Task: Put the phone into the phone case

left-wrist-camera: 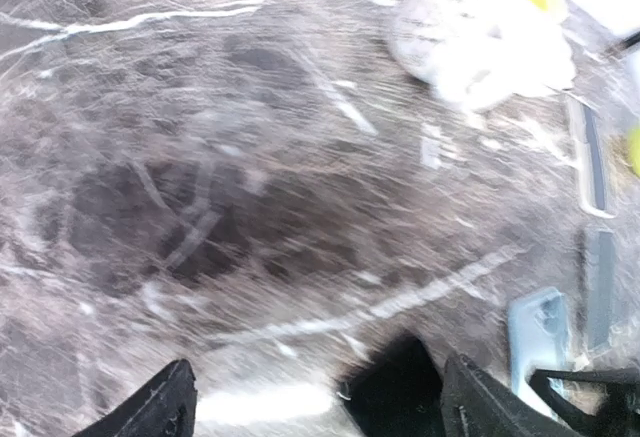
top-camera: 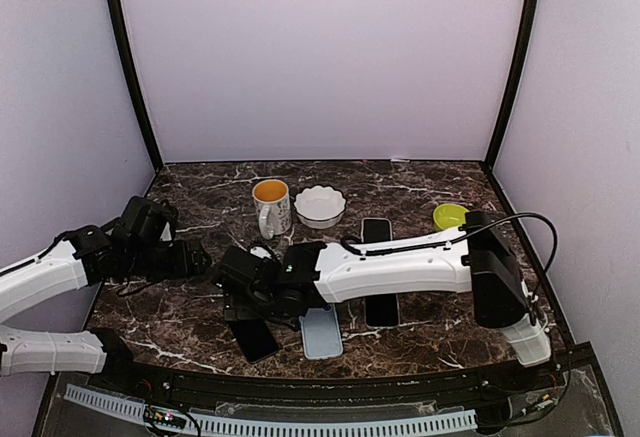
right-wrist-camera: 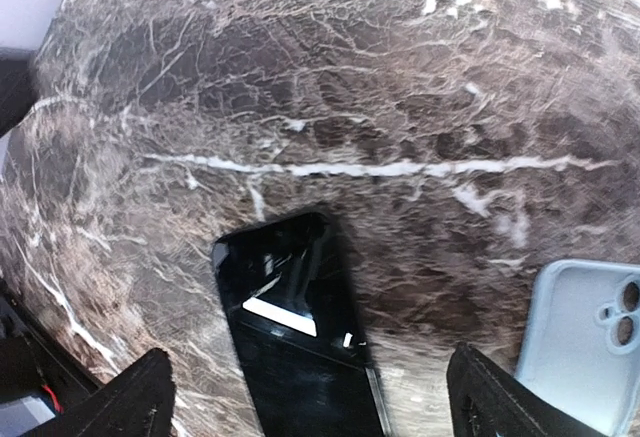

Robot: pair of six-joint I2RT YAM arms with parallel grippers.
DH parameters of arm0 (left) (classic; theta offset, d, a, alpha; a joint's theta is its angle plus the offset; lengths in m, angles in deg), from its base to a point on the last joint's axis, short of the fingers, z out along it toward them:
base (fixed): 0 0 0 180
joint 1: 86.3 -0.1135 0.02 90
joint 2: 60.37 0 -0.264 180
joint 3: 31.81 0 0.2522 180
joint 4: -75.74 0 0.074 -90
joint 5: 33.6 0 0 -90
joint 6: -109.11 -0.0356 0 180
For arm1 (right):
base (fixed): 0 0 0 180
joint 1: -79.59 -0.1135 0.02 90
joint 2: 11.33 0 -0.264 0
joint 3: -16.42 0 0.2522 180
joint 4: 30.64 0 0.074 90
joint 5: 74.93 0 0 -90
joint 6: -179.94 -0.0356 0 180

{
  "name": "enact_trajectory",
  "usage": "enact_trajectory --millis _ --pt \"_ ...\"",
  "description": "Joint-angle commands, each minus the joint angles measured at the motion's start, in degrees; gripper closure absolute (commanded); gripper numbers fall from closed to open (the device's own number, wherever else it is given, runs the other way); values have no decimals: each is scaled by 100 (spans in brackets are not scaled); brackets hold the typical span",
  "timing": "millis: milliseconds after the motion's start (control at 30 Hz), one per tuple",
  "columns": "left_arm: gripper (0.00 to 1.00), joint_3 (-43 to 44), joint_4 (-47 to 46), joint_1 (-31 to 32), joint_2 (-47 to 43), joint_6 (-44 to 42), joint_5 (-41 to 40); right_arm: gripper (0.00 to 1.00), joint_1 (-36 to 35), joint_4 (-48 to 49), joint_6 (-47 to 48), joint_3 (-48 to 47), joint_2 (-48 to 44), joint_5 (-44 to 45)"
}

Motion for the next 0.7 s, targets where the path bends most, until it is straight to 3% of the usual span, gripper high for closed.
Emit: enact_trajectory --millis 0,100,467,667 --pt "8 306 -3 -786 791 -1237 93 2 -121 -119 -16 -447 434 -50" --pt "7 359 -204 -1106 1020 -1351 11 2 -176 -284 105 -817 723 -59" --pt "7 122 -551 -1156 833 -1437 -80 2 -213 -783 825 -1852 1588 -256" --pt "7 128 -599 -1156 848 -1459 -97 10 -238 -1163 902 -1983 1926 -240"
